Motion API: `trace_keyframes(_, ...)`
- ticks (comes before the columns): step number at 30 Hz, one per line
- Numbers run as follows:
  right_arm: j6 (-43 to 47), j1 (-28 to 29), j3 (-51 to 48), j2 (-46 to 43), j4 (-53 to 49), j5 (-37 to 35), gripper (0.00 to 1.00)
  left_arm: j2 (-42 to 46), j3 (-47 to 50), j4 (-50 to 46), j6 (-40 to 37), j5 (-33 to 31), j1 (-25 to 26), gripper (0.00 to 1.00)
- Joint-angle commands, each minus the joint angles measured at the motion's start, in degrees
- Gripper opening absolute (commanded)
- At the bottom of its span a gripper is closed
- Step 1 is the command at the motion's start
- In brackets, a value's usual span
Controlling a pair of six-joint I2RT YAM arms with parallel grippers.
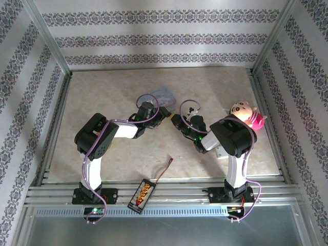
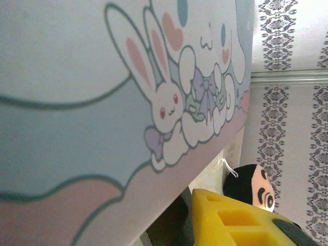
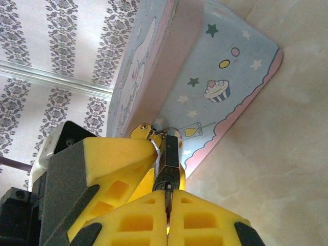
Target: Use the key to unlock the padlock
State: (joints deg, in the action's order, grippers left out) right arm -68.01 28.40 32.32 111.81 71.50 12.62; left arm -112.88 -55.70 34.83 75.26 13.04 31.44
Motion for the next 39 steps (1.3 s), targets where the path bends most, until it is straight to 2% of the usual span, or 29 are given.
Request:
trace_keyframes(1,-1.40,0.94,0.12,-0.01,7.86,-1.20,0.00,-0.46,-0.06,2.51,1.60,0.03,0.24,0.32)
trace_keyframes(17,-2.04,2.09,0.25,0.08,7.86,-1.47,0.00,-1.80,0.44,4.84,4.30,0.24,1.87,0.31)
trace_keyframes(20,-2.21,2.14,0.03,0.08,7.86,-1.46,0.00,-1.82,0.90,5.85,4.70,0.18,1.87,0.22)
trace_keyframes(23,-2.39,2.18,0.05,0.38,7.86,-1.33,0.00,-1.82,1.29,7.09,4.92,0.06,1.97,0.19)
trace_keyframes(34,-3.80,2.70,1.69,2.22,7.86,-0.76,0.00,-3.19,3.61,12.57,8.19,1.47,2.13,0.19)
trace_keyframes(39,-4.78,2.71,2.45,2.79,7.86,-0.23,0.00,-3.33,4.20,13.77,8.44,1.77,2.22,0.11)
